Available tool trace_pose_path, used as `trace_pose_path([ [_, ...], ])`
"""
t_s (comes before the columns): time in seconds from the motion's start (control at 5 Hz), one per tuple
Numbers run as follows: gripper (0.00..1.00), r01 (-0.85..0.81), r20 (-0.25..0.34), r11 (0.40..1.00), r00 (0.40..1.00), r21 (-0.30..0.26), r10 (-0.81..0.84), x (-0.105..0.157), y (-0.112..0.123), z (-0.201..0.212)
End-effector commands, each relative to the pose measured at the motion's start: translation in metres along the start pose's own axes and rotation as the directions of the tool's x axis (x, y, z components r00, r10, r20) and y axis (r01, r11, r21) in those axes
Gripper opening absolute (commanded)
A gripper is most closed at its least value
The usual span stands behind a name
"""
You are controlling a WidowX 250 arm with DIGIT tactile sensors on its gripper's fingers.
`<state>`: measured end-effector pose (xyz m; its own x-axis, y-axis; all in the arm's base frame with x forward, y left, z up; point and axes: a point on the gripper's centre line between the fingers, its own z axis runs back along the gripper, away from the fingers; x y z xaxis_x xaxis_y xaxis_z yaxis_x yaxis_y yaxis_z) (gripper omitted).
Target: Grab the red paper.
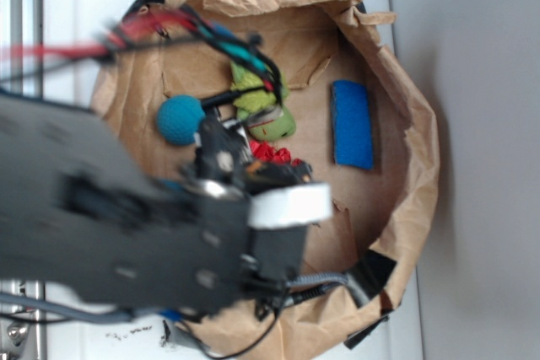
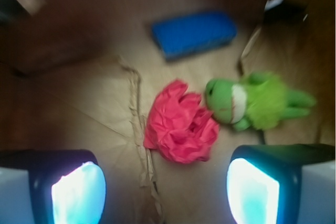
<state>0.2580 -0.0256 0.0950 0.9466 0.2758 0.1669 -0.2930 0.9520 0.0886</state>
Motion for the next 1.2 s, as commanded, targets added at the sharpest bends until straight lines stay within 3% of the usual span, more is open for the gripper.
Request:
trace_pose_path([
  [0.0,1.0,-0.048,0.084,0.995,0.996,0.092,0.041,0.044,-0.003,-0.014],
  [0.2,1.0,-0.076,0.101,0.986,0.993,0.147,0.061,0.054,0.01,-0.021],
  [0.4,1.0,-0.013,0.033,0.999,0.999,0.044,0.012,0.039,0.02,0.019],
  [0.6,1.0,0.05,-0.033,0.992,0.998,-0.112,-0.054,0.037,0.024,0.062],
  [1.0,1.0,0.05,-0.033,0.992,0.998,-0.112,-0.054,0.037,0.024,0.062],
])
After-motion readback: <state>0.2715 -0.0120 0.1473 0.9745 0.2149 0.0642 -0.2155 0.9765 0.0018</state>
